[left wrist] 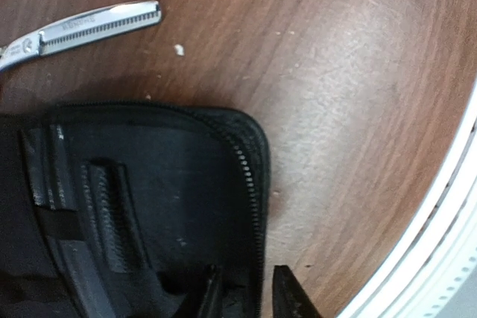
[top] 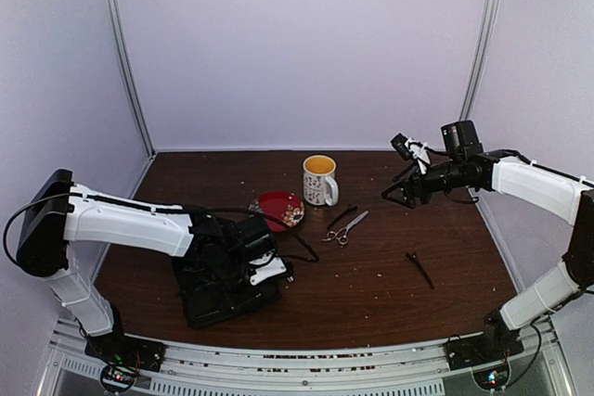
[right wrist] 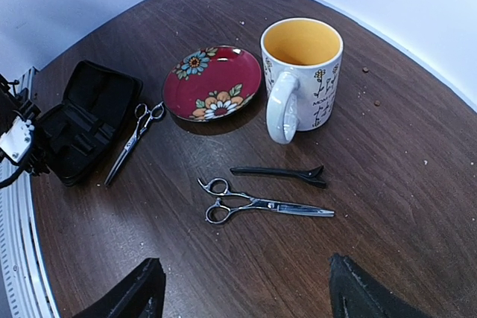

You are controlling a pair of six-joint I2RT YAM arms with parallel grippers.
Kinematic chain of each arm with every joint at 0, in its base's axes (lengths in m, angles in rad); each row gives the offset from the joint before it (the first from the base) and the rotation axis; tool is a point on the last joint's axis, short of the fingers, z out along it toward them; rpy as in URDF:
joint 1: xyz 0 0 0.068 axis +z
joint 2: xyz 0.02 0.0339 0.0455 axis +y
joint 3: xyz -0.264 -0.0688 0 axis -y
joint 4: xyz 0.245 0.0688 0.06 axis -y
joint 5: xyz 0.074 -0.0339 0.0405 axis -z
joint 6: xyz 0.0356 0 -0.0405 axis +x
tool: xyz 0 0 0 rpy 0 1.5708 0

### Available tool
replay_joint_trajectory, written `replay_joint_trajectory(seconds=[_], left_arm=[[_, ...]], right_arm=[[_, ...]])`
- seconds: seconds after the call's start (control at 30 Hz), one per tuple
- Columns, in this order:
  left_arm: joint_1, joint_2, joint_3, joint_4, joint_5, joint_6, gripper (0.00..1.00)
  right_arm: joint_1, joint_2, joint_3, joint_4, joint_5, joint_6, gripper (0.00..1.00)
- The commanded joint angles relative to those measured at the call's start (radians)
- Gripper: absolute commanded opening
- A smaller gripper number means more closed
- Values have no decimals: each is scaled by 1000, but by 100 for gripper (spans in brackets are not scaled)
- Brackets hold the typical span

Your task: Sort the hair-cutting tools

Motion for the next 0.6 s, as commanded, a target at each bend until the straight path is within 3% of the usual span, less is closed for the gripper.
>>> replay_joint_trajectory(seconds=[0.0, 0.13, 0.27, 0.4, 0.57], left_arm=[[-5, -86, 33, 17, -109, -4, 31], [0, -218, 51, 20, -261, -1, 42], [79, -296, 46, 21, -423, -42, 53], [212, -350, 15, 60, -454, -123, 53], [286, -390, -64, 101, -460, -275, 51]], right_arm=[[69, -25, 55, -18, 103, 25, 76], [184, -5, 104, -65, 256, 40, 75], [323, 38, 142, -107, 376, 42, 71], [415, 116, 174, -99, 391, 82, 66], [529, 265, 277, -129, 460, 129, 62]])
